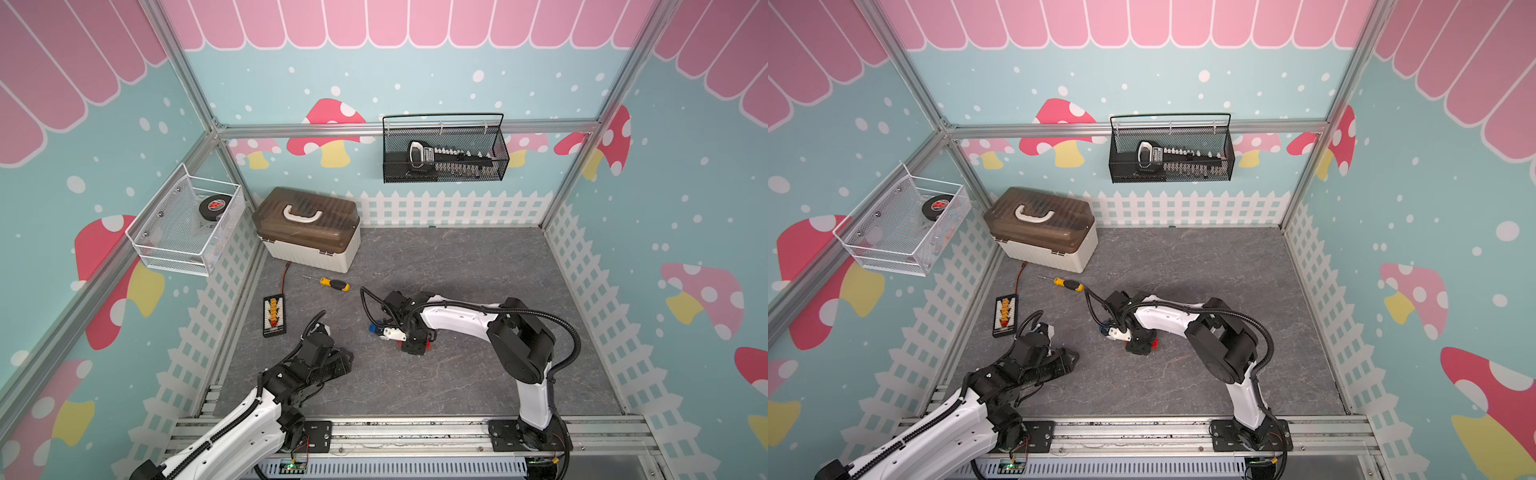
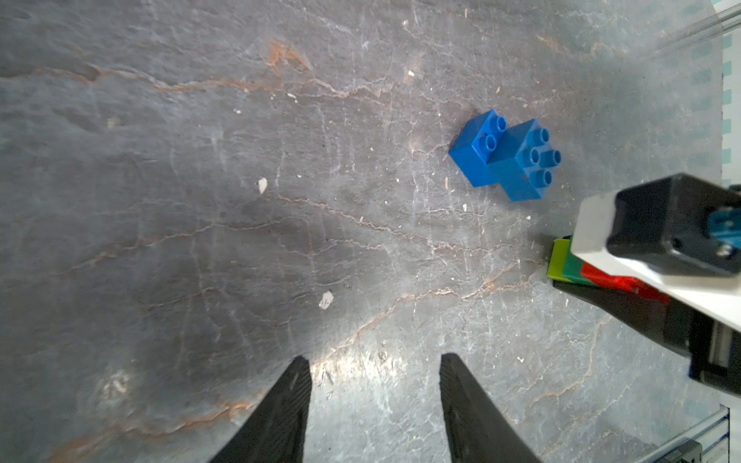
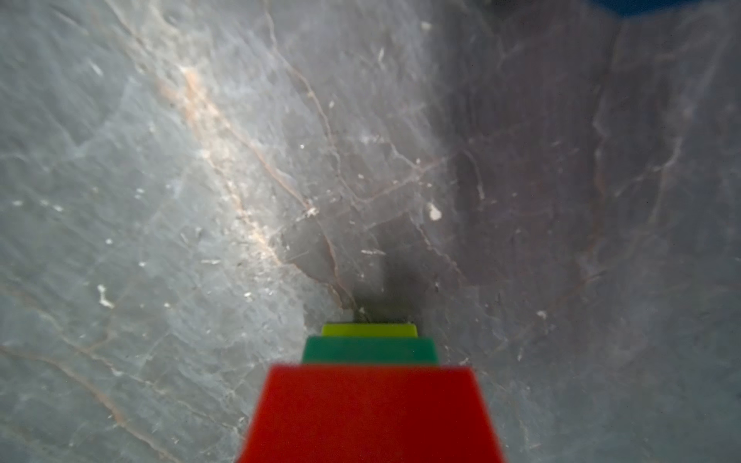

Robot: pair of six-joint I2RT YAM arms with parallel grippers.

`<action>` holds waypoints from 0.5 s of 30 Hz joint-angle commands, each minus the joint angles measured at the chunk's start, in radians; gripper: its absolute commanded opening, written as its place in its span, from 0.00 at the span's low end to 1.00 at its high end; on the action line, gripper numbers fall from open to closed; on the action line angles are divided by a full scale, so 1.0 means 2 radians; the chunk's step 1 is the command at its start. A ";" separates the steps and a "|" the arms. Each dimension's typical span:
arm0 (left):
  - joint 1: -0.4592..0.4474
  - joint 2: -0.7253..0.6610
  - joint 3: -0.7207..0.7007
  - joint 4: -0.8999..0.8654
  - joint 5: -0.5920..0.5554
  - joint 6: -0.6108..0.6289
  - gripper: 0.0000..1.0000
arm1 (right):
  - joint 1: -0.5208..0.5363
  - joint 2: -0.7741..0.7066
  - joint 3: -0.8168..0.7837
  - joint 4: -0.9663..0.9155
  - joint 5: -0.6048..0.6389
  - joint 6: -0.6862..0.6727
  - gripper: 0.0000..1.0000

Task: Assemble the letter y with lego
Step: Assemble the lego brick with the lego brick.

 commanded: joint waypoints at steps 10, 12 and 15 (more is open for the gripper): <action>0.002 -0.001 0.009 0.013 0.002 -0.005 0.54 | 0.004 -0.009 -0.027 -0.008 -0.011 0.017 0.38; 0.002 0.005 0.011 0.016 0.002 -0.004 0.54 | 0.003 -0.016 -0.028 -0.007 -0.016 0.019 0.40; 0.002 0.009 0.013 0.019 0.004 -0.004 0.54 | 0.002 -0.029 -0.033 0.005 -0.023 0.027 0.41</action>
